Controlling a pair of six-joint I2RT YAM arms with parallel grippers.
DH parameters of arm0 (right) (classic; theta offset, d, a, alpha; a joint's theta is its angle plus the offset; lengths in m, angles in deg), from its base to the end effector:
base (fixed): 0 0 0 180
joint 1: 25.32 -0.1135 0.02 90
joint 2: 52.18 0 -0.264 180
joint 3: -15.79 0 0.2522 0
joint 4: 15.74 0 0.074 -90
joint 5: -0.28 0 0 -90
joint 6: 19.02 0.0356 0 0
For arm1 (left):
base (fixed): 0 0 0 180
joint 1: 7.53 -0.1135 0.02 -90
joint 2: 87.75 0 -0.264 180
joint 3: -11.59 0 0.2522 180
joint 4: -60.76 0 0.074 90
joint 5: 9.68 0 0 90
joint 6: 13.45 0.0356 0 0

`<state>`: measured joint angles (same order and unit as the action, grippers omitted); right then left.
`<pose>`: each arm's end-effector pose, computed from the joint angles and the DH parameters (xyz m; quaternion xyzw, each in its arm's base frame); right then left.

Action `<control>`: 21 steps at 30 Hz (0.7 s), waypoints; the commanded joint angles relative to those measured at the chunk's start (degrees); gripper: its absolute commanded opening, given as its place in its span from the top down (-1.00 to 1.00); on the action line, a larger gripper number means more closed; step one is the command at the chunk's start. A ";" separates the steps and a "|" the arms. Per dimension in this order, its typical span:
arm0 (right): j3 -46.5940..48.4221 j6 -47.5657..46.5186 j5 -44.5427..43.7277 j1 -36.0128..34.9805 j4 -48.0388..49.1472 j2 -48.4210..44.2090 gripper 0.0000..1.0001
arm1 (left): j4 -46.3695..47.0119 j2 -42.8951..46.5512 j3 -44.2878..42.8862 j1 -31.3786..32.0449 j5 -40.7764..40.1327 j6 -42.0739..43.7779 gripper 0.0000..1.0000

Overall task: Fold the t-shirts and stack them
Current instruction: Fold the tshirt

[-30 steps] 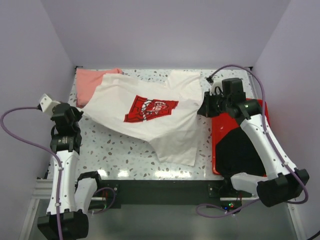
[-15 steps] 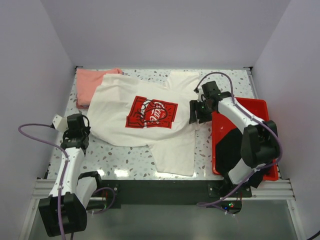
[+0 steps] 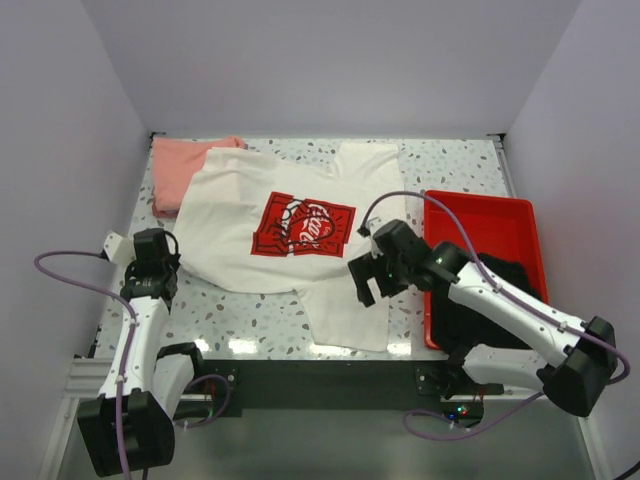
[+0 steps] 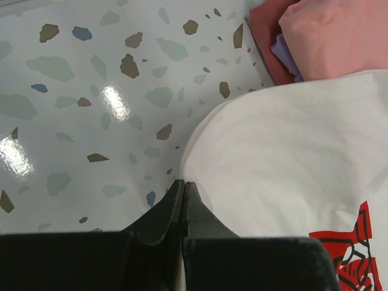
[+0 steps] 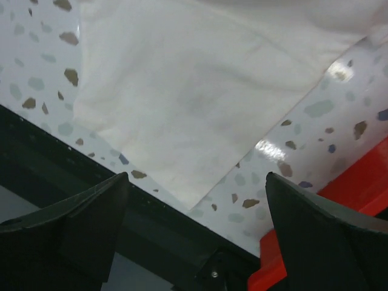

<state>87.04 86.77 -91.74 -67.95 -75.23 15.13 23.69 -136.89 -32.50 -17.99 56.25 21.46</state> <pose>0.1714 0.1560 0.2840 -0.2166 0.9301 0.1298 0.2666 0.1719 0.0465 0.2195 -0.5550 0.7058 0.0256 0.4395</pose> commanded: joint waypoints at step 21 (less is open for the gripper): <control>-16.71 18.65 -0.26 -22.67 7.15 17.42 0.10 | -5.60 1.07 -3.25 -0.35 -1.50 -4.59 1.00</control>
<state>73.54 101.09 -93.57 -89.96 -70.80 32.42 18.36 -136.06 -33.57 -17.99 56.22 18.47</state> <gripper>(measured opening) 0.514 0.015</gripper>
